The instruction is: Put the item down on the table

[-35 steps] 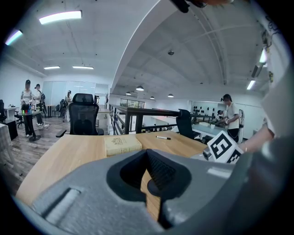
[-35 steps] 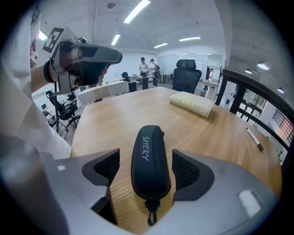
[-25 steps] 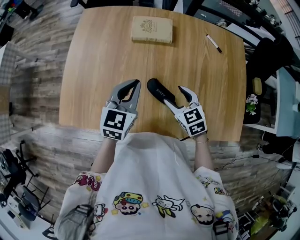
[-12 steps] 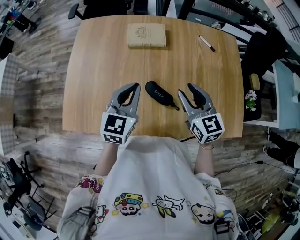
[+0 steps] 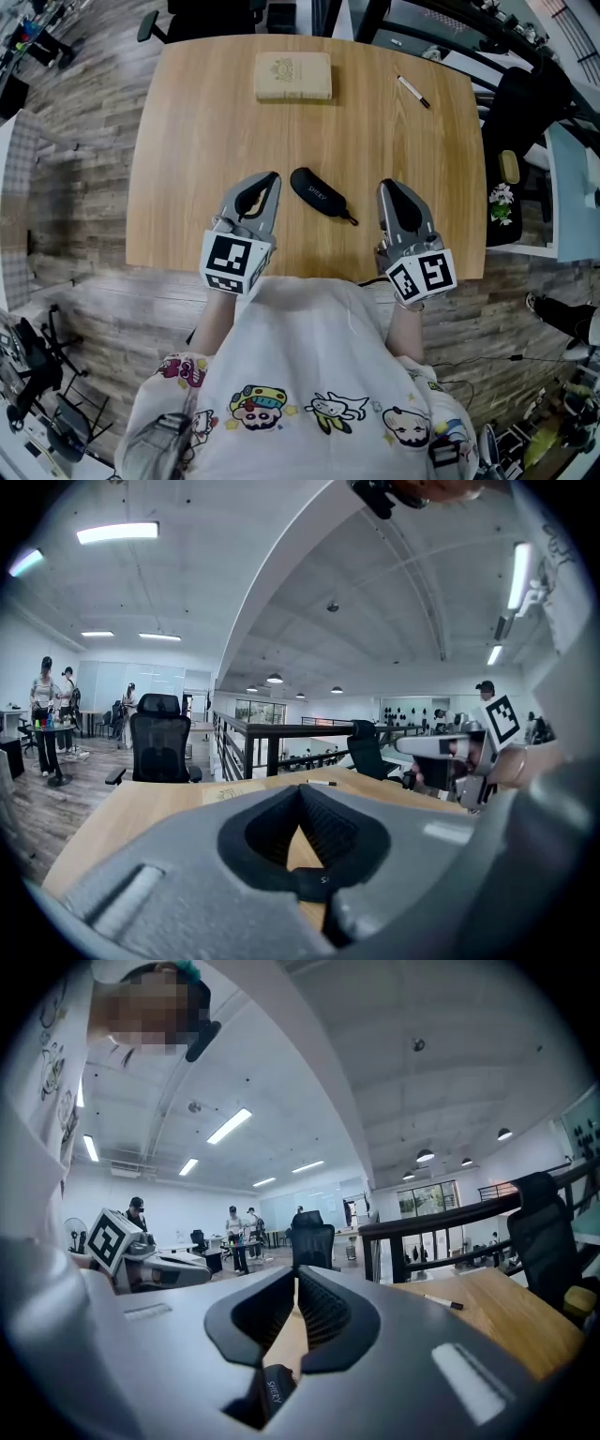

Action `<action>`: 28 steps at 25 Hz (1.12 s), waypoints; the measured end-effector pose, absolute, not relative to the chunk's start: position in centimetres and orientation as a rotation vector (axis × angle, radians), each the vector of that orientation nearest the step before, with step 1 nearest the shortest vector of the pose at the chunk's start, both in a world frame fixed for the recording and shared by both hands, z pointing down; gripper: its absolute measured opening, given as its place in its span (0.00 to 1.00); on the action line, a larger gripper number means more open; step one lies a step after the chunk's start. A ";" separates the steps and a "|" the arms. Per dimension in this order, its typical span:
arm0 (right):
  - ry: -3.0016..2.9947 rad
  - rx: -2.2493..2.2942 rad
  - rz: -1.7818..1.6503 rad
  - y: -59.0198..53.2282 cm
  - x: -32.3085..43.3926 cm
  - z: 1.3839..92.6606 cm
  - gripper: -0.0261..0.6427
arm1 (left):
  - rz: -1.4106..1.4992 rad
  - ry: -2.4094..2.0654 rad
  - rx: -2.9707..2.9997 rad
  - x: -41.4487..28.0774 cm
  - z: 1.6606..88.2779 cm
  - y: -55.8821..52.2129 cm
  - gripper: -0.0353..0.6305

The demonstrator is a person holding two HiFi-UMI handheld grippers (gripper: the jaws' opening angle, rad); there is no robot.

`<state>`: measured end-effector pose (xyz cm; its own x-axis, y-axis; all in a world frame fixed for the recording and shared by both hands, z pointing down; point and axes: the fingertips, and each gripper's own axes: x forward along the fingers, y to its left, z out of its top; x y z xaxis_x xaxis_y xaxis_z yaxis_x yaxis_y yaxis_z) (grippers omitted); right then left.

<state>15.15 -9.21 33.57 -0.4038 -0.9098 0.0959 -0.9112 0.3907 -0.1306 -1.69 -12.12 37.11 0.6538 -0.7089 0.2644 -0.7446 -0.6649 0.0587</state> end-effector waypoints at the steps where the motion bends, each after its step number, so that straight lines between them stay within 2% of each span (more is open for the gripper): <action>1: -2.616 1.728 0.264 -9.1 15.4 33.5 0.06 | 0.328 -1.197 2.702 -1.7 37.2 -12.1 0.05; 28: -2.530 1.721 0.303 -10.1 16.4 36.3 0.05 | 0.338 -1.200 2.645 -2.3 38.8 -13.0 0.05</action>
